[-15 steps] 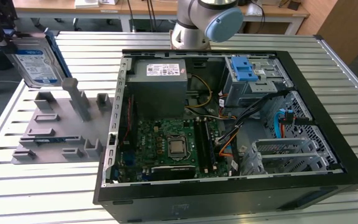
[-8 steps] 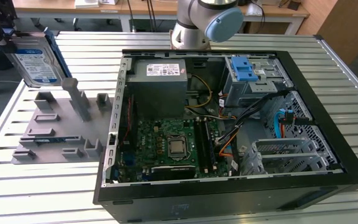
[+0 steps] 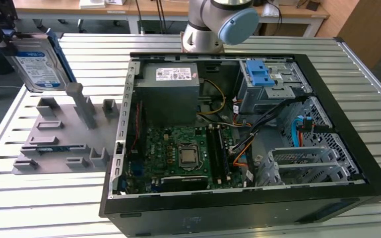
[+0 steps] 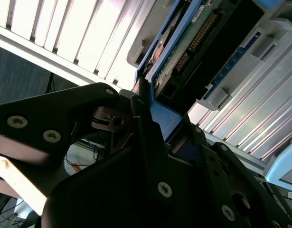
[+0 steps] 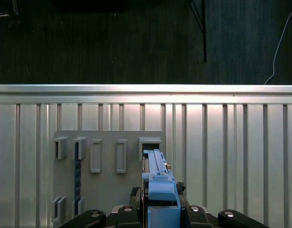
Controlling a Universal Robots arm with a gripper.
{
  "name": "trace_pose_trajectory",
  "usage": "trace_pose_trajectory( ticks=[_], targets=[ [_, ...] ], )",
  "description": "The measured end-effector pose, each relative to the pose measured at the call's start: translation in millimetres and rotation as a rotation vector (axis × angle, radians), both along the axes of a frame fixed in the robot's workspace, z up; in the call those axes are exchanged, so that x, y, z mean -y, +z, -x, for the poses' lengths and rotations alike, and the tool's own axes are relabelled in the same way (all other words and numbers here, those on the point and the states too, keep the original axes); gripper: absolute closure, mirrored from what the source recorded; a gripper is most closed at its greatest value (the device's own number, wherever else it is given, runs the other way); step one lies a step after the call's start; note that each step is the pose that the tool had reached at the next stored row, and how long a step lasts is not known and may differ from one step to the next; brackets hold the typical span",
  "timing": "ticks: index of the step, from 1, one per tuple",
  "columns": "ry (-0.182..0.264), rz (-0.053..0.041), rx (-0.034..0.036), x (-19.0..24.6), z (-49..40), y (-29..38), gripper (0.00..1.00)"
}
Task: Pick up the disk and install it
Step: 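Pick up the disk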
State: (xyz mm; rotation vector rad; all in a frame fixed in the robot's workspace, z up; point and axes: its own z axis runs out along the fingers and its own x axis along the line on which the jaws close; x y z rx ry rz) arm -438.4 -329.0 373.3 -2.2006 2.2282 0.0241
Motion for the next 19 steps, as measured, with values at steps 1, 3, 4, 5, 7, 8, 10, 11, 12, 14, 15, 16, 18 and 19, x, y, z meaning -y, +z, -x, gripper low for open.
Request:
trace_pose_trajectory(
  ticks=[1,3,4,5,7,8,10,11,12,14,15,16,18,19],
  targets=[
    [0.0,0.0,-0.0001,0.0,0.0,0.2,0.64],
    [0.0,0.0,0.0,0.0,0.0,0.5,0.64],
    [0.0,0.0,0.0,0.0,0.0,0.7,0.64],
    [0.0,0.0,0.0,0.0,0.0,0.9,0.64],
    [0.0,0.0,-0.0001,0.0,0.0,1.3,0.64],
    [0.0,0.0,0.0,0.0,0.0,1.6,0.64],
    [0.0,0.0,0.0001,0.0,0.0,2.0,0.64],
    [0.0,0.0,-0.0001,0.0,0.0,2.3,0.64],
    [0.0,0.0001,-0.0001,0.0,0.0,2.6,0.64],
    [0.0,0.0,0.0,0.0,0.0,3.0,0.64],
    [0.0,0.0,0.0001,0.0,0.0,3.2,0.64],
    [0.0,0.0,0.0,0.0,0.0,3.5,0.64],
    [0.0,0.0,0.0,0.0,0.0,3.8,0.64],
    [0.0,0.0,0.0,0.0,0.0,4.0,0.64]
  ],
)
